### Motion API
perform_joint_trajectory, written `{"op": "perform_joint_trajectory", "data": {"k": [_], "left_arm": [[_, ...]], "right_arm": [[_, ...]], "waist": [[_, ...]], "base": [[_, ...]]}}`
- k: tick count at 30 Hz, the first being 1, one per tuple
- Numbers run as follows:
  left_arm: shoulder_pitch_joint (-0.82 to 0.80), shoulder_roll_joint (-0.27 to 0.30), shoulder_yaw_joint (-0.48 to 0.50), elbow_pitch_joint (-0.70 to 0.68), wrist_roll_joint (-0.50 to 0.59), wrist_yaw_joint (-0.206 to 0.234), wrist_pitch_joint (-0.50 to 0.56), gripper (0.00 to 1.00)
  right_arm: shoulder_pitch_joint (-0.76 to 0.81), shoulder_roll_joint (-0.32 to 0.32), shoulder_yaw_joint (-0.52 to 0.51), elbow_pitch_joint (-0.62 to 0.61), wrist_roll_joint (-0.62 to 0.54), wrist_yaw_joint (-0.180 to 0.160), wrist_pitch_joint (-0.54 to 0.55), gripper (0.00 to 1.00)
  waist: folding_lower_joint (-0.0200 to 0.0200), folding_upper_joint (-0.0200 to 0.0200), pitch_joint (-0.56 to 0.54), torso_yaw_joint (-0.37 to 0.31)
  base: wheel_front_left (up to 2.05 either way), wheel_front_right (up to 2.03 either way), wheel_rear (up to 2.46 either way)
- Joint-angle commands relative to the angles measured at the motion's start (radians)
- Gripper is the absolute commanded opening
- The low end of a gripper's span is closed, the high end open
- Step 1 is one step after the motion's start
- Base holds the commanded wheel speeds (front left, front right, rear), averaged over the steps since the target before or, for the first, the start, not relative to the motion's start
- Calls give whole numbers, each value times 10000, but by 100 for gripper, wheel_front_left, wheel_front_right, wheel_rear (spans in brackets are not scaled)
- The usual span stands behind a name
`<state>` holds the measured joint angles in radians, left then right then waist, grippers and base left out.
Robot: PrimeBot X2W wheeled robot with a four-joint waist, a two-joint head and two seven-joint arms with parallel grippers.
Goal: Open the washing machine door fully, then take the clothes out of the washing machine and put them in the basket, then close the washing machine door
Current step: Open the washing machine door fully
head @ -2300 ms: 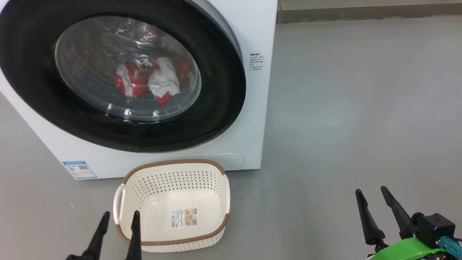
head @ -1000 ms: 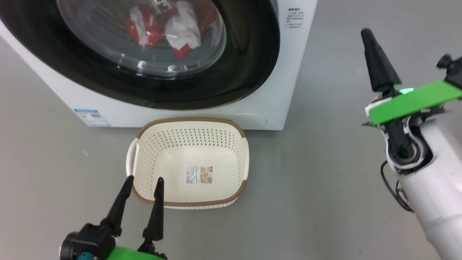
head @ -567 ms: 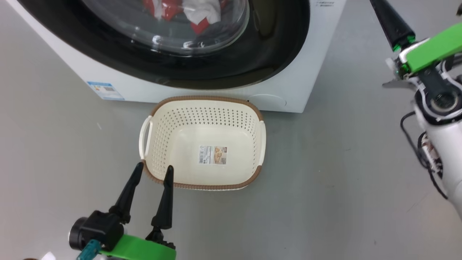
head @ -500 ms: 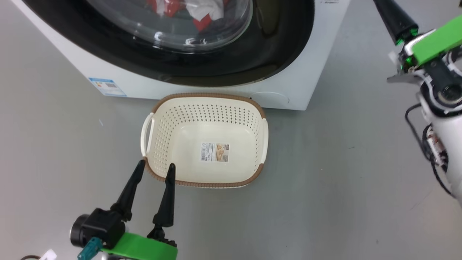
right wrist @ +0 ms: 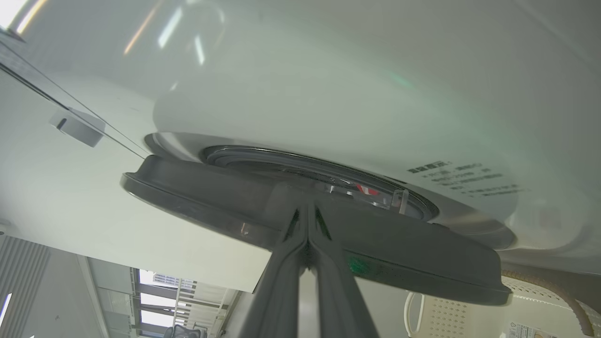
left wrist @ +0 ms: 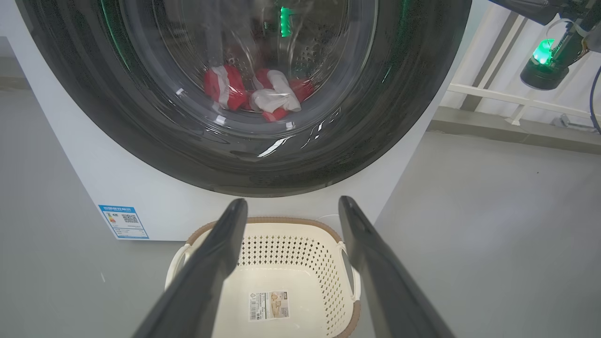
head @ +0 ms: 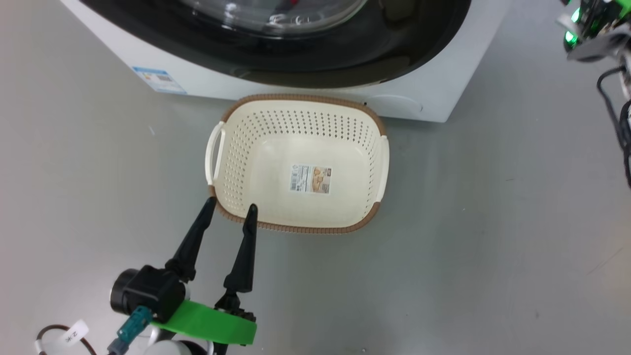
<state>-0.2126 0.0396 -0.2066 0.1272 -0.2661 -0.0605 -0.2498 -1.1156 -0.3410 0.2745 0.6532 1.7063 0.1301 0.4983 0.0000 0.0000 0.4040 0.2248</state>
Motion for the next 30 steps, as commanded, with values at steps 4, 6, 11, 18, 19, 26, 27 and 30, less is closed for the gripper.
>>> {"op": "perform_joint_trajectory", "data": {"k": [4,6,11,18,19,26,27,30], "left_arm": [[-343,106,131,-256,-141,89,-120,100],[-410,106,80,-244,-189,90,-120,100],[-587,106,-97,-258,-313,91,-120,100],[-757,106,-281,-305,-478,156,-120,100],[-764,106,-294,-306,-489,170,-120,100],[-762,106,-390,-299,-516,198,-120,100],[-750,106,-390,-295,-515,202,-120,100],[-732,106,-411,-290,-517,204,-120,100]], "right_arm": [[-863,57,130,291,139,6,709,0],[-1091,105,176,488,182,6,1010,0],[-1549,147,185,846,172,6,1291,0],[-1990,271,265,1122,94,6,1733,0],[-2010,283,300,1125,50,6,1782,0],[-1759,432,451,874,-102,6,2158,0],[-1682,452,502,802,-144,6,2229,0],[-1425,455,638,567,-321,6,2327,0]], "waist": [[0,0,510,263],[0,0,623,312],[0,0,822,451],[0,0,947,627],[0,0,944,639],[0,0,752,644],[0,0,721,633],[0,0,623,607]], "base": [[0,0,0],[0,0,0],[0,0,0],[0,0,0],[0,0,0],[0,0,0],[0,0,0],[0,0,0]]}}
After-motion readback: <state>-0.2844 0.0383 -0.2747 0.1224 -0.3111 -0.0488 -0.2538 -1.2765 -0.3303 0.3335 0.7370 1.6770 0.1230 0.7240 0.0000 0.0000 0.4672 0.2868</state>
